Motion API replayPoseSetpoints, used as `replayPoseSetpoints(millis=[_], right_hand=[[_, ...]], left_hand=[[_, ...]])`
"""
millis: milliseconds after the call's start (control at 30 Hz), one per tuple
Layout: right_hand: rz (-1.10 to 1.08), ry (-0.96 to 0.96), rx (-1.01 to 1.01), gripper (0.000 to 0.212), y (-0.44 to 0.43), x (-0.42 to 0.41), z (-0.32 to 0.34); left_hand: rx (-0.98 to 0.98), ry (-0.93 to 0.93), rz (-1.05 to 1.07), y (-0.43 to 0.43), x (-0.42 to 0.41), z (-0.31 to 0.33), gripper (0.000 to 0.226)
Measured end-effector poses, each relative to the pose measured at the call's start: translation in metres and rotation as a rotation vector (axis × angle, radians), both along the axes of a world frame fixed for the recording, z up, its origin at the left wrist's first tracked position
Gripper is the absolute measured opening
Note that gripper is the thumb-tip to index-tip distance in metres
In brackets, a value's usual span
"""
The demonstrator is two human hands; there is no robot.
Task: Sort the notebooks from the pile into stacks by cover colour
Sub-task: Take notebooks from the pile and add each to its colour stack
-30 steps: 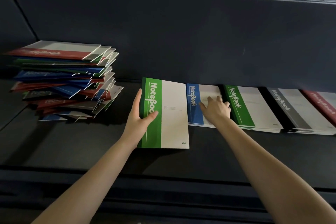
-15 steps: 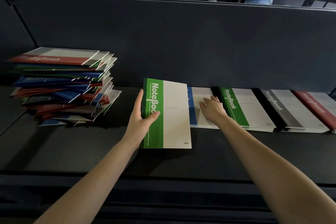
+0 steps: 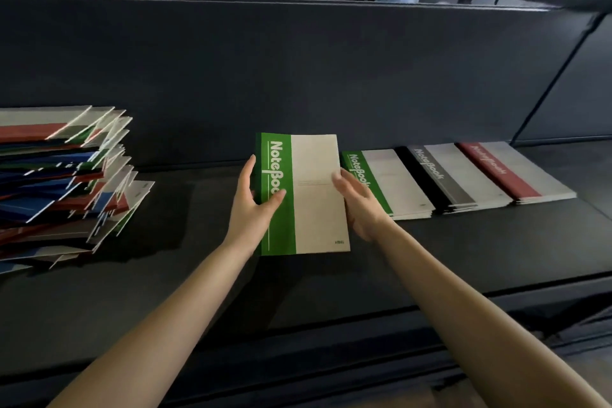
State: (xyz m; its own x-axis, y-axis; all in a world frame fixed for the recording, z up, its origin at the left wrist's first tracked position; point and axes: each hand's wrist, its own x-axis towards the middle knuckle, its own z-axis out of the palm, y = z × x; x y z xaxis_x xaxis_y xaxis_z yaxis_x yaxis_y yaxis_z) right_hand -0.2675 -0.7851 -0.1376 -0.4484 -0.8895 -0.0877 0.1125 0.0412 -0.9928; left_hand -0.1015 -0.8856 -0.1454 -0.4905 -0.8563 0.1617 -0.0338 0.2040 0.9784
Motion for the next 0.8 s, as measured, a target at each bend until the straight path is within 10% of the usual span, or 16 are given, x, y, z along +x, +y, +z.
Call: replayPoseSetpoints(millis=[100,433,633,800], right_hand=[[0.051,0.307,0.024,0.062,0.014,-0.025,0.001],[-0.401,0.658,0.235,0.047,0.033,-0.116,0.012],[-0.414,0.88,0.461,0.064,0.024,-0.142,-0.006],[-0.31,1.087,0.576,0.037,0.019,-0.139,-0.033]], left_hand=[[-0.026,-0.027,-0.03,0.003,-0.027,0.001,0.076],[-0.375,-0.369,-0.172,0.0,-0.094,-0.011,0.043],[-0.529,-0.835,-0.261,-0.009,-0.108,-0.031,0.047],[-0.733,-0.979,-0.264,-0.006,-0.107,-0.04,0.05]])
